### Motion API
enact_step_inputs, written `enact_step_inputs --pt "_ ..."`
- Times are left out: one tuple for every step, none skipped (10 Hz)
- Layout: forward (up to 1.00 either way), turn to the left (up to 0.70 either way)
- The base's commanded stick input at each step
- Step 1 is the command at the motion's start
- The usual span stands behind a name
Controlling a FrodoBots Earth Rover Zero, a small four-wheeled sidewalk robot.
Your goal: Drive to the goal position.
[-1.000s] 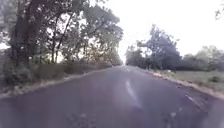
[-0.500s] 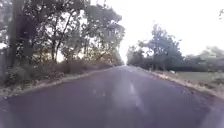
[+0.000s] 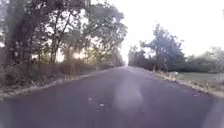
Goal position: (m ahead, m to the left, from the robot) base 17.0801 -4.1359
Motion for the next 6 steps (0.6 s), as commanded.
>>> enact_step_inputs --pt "1.00 -0.40" --pt "1.00 -0.14" --pt "1.00 0.00" --pt "1.00 0.00" --pt "1.00 0.00" --pt "1.00 0.00"
